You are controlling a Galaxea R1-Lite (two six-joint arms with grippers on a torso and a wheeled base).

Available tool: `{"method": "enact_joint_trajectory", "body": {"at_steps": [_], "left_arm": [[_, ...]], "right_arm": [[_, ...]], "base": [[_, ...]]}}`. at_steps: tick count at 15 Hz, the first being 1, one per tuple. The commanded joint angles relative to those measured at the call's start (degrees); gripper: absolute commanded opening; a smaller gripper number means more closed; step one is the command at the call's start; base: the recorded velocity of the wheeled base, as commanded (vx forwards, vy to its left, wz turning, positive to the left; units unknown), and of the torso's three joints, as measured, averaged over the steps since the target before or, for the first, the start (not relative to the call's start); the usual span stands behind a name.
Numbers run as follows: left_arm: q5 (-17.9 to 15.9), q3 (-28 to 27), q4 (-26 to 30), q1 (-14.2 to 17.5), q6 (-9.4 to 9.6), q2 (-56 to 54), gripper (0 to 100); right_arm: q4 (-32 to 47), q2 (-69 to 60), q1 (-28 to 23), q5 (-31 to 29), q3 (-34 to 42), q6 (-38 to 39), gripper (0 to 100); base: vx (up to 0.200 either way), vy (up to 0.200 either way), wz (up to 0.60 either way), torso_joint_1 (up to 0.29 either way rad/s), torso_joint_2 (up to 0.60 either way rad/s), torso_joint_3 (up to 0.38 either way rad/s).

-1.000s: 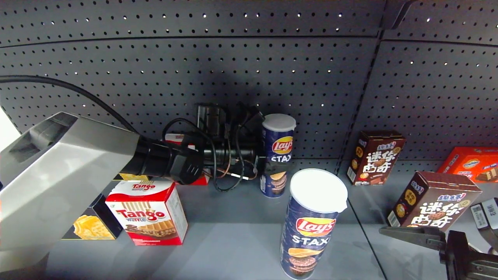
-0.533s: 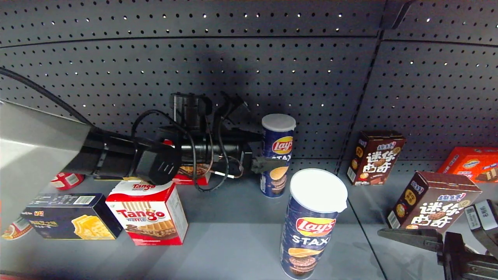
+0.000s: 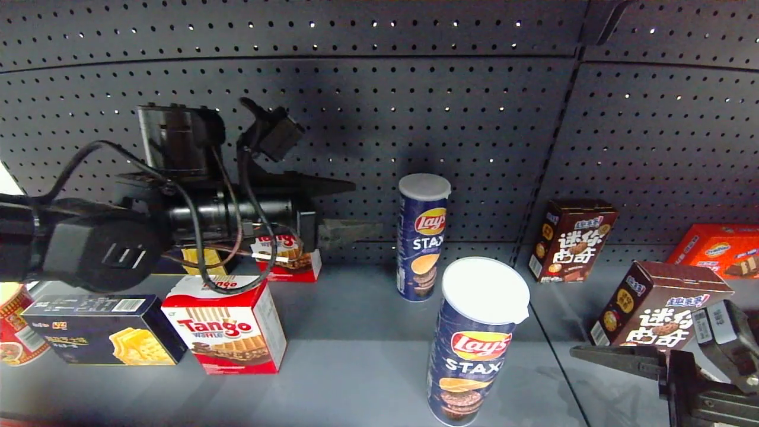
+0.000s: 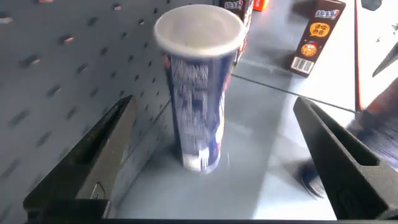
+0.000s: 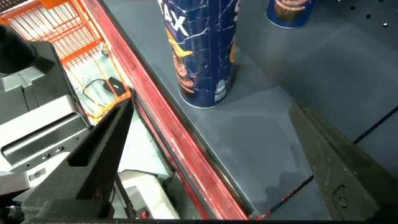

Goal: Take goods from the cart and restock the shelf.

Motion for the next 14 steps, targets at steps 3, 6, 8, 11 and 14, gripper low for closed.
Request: {"method": "enact_joint_trajectory", "body": {"at_steps": [3, 6, 8, 11, 14], "left_arm": [[6.1, 12.6, 2.0, 3.8, -3.1, -21.8, 100], [13.7, 13.8, 15.6, 3.2, -2.49, -33.3, 100], [22.9, 18.0, 19.4, 3.1, 0.5, -39.1, 100], [29.9, 26.1, 15.9, 3.3, 0.59, -45.1, 100], [34.1, 28.3, 15.4, 3.2, 0.85, -46.1, 100]], "right_arm": [[0.4, 0.8, 0.4, -5.0, -0.2, -0.1, 100], [2.1, 2.0, 0.3, -9.4, -1.5, -0.1, 100], [4.8, 2.7, 0.9, -12.1, -1.1, -0.4, 100], [4.9, 3.1, 2.2, -14.6, -0.6, -0.5, 100], [4.6, 6.4, 2.4, -19.4, -1.5, -0.4, 100]], "base": [[0.0, 0.0, 0.0, 0.0, 0.0, 0.0], [0.0, 0.0, 0.0, 0.0, 0.0, 0.0], [0.0, 0.0, 0.0, 0.0, 0.0, 0.0], [0.0, 0.0, 0.0, 0.0, 0.0, 0.0], [0.0, 0.0, 0.0, 0.0, 0.0, 0.0]]}}
